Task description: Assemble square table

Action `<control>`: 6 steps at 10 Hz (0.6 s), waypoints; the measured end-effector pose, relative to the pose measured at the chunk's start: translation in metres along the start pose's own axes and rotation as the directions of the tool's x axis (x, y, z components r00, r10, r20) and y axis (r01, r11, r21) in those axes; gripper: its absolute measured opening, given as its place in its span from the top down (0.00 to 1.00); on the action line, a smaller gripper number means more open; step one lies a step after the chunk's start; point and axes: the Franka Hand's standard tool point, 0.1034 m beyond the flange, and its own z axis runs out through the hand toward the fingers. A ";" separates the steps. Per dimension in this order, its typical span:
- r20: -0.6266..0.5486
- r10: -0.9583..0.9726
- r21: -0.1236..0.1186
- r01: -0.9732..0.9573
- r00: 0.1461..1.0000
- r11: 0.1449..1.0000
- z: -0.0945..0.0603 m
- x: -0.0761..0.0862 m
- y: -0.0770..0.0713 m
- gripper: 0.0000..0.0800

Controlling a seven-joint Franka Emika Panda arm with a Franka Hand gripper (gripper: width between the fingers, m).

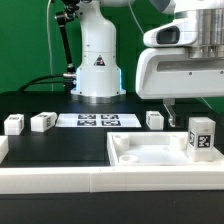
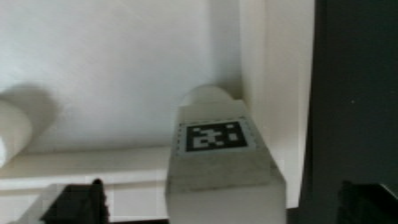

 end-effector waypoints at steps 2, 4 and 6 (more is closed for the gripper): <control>0.000 -0.022 0.000 0.022 1.000 1.000 0.000 0.000 0.000 0.32; 0.000 -0.007 0.001 0.007 1.000 1.000 0.000 0.000 0.000 0.50; 0.000 0.014 0.001 -0.014 1.000 1.000 0.000 0.000 0.000 0.64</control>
Offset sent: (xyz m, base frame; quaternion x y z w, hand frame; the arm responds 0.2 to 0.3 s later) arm 0.0000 0.0000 0.0000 0.0000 0.0000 0.0000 1.0000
